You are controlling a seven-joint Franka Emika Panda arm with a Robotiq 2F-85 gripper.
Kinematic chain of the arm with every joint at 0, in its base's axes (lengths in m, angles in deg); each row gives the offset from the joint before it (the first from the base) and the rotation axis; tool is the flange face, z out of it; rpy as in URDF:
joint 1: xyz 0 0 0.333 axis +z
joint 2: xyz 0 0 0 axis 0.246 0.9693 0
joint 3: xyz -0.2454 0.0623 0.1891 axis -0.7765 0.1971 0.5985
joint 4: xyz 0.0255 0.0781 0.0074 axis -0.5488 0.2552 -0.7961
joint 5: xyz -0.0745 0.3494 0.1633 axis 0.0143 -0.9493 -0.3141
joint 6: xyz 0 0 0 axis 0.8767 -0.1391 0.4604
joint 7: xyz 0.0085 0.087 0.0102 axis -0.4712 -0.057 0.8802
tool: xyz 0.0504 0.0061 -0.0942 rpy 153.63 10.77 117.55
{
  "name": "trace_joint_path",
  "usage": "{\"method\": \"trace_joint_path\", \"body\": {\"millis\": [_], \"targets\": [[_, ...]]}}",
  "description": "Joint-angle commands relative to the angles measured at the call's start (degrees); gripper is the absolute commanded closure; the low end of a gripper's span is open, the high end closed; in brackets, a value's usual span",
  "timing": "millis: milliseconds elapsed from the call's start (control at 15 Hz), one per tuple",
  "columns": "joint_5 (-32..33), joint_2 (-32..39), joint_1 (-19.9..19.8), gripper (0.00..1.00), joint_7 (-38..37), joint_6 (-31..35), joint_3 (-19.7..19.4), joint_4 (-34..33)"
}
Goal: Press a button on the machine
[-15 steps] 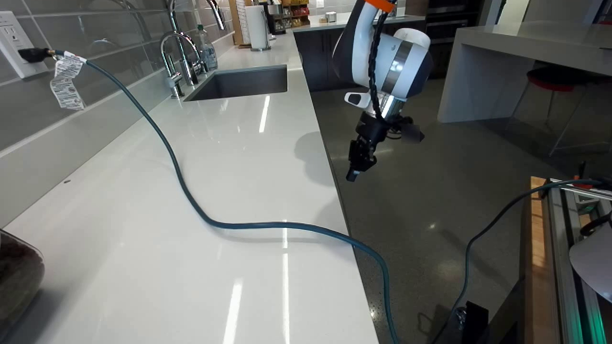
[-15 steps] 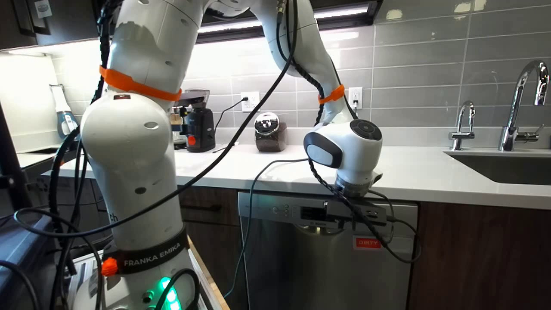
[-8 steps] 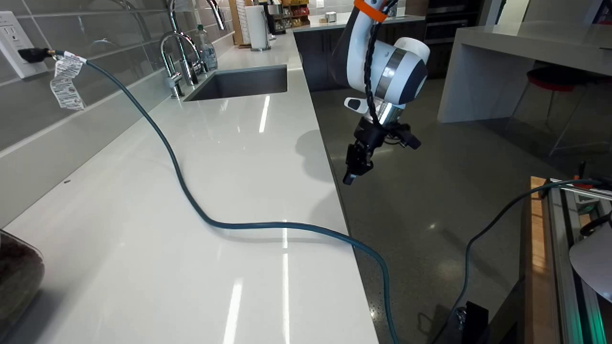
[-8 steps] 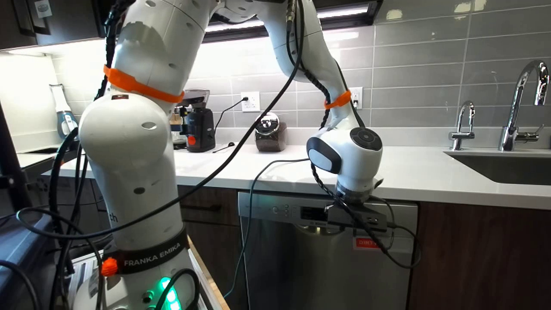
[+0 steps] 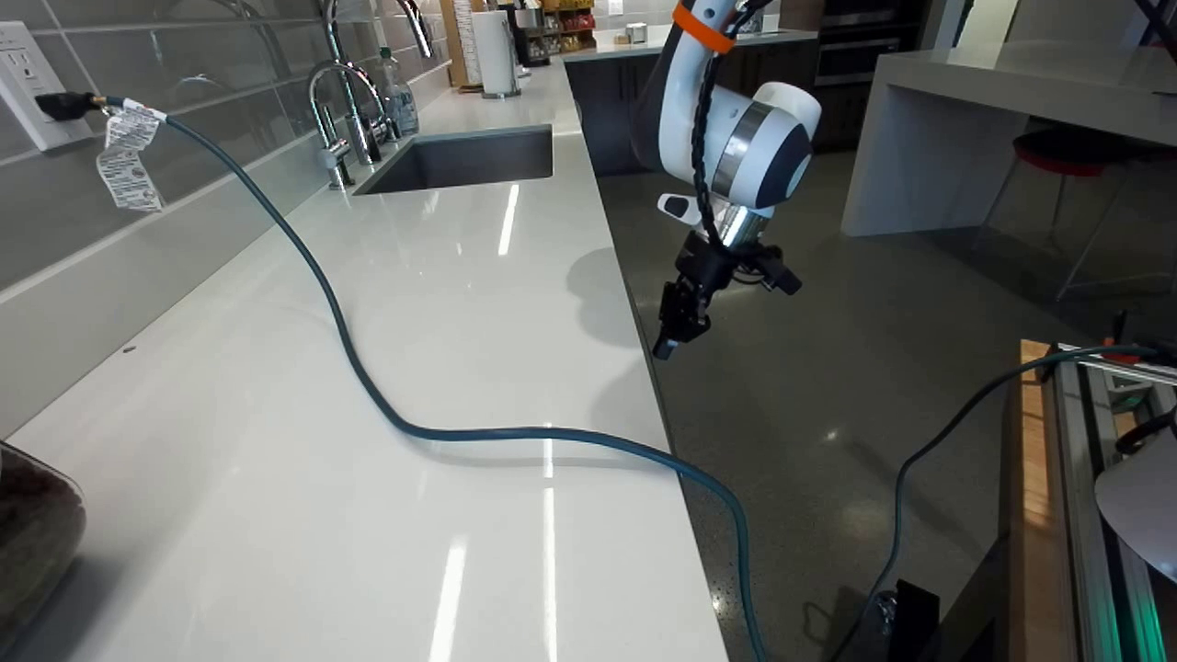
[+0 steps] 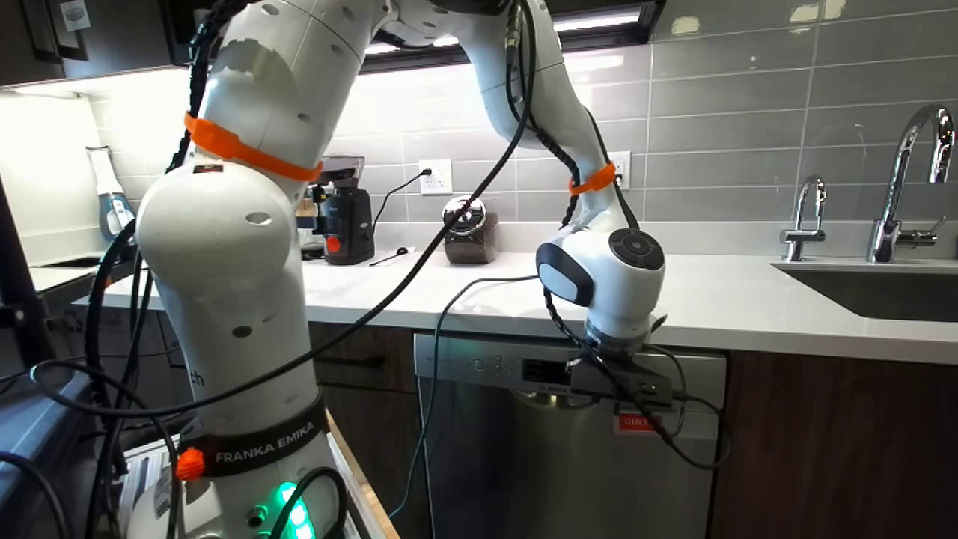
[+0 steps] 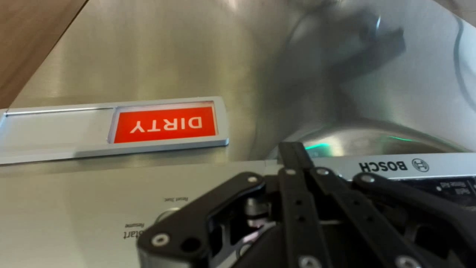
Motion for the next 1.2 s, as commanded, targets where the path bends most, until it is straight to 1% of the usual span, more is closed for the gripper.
{"method": "trace_joint_path", "body": {"millis": [0, 1133], "targets": [[-1.91, 1.50, -0.90, 1.00, 2.20, -0.98, 0.52, -1.25], [-0.29, -1.37, -0.49, 1.00, 0.26, -1.63, 0.31, 0.91]]}}
